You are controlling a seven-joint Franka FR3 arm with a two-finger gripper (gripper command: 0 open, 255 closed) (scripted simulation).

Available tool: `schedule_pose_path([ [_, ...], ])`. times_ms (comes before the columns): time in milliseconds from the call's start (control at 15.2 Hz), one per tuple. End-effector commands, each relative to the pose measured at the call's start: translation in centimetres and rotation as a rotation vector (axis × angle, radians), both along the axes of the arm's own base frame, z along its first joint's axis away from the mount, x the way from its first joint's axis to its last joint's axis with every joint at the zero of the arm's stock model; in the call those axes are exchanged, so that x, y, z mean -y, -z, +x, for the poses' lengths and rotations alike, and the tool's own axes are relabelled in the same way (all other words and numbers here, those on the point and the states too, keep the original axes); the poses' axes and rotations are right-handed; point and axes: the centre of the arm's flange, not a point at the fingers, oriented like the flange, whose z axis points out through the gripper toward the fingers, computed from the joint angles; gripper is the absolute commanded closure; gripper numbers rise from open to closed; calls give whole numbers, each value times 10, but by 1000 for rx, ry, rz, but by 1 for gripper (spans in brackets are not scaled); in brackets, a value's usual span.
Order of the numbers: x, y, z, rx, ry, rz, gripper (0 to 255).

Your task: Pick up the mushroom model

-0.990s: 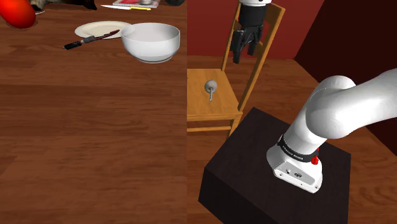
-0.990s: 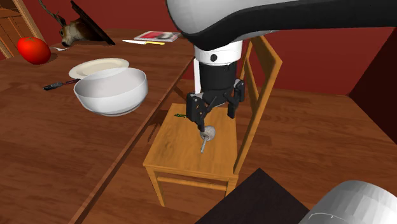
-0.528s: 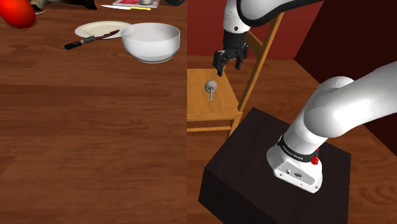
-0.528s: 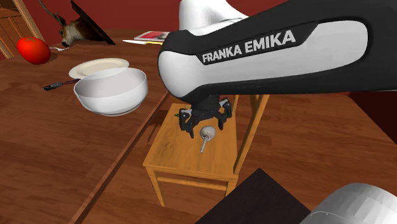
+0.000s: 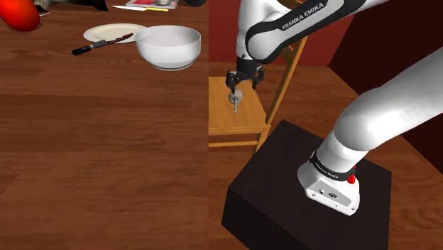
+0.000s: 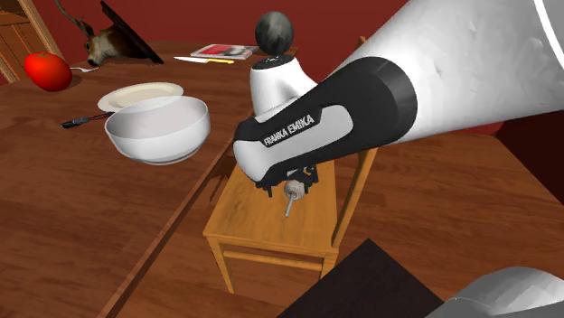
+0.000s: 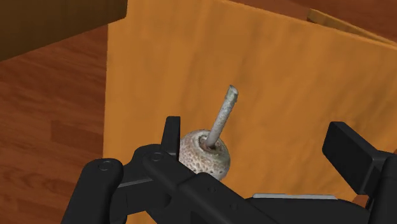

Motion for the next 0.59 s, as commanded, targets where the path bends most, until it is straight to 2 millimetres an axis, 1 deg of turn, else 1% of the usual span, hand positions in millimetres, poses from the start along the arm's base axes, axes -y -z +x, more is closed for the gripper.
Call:
schedule_pose_path([
  [0, 7, 21, 12, 23, 69, -16, 0],
  [462, 42, 90, 54, 90, 303, -77, 0],
  [528, 45, 96, 57, 96, 323, -82, 0],
])
